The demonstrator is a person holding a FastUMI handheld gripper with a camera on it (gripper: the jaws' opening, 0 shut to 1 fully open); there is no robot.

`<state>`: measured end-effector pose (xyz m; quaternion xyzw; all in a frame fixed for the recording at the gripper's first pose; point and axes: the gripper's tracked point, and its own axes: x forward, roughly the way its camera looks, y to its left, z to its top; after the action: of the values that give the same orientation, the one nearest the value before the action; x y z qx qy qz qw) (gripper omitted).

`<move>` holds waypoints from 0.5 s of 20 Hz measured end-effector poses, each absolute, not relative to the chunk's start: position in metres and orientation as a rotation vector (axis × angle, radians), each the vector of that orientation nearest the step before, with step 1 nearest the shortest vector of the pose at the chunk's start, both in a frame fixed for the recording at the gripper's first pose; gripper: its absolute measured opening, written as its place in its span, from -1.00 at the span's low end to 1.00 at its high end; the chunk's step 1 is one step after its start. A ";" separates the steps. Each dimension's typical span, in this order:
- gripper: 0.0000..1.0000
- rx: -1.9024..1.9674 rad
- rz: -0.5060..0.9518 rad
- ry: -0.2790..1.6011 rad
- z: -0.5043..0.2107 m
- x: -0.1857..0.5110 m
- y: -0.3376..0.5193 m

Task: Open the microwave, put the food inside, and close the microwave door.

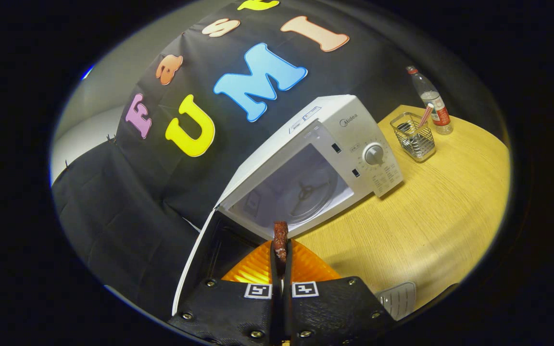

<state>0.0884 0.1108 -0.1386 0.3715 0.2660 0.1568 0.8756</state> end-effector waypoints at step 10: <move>-0.95 0.811 0.270 0.503 -0.167 0.161 0.134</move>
<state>0.1614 0.1340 -0.1665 0.3889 0.2414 0.1294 0.8796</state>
